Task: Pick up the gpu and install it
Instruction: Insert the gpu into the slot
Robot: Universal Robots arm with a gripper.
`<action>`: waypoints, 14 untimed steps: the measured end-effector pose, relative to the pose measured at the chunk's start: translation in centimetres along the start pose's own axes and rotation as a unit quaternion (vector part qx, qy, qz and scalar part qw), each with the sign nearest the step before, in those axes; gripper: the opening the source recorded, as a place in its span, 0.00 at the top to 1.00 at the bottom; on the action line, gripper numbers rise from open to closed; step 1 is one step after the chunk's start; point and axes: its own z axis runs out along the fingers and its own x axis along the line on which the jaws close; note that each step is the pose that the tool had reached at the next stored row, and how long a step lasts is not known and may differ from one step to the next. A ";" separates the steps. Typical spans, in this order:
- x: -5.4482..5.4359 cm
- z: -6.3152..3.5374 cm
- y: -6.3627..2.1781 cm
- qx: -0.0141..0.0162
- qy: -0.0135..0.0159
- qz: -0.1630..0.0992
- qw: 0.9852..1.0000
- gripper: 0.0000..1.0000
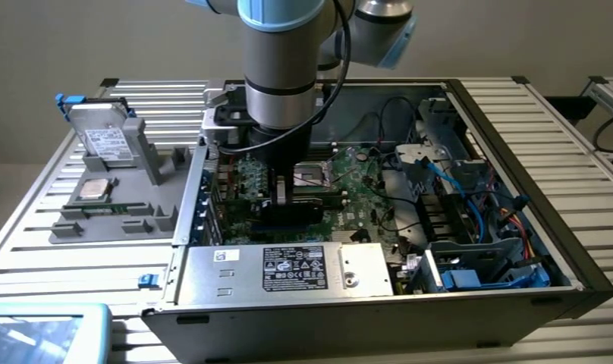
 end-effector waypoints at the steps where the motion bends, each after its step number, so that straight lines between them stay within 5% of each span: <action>1: 0.0 0.00 0.00 0.000 0.000 0.000 1.000 0.72; 14: 0.0 0.00 0.02 -0.001 0.000 0.000 1.000 0.72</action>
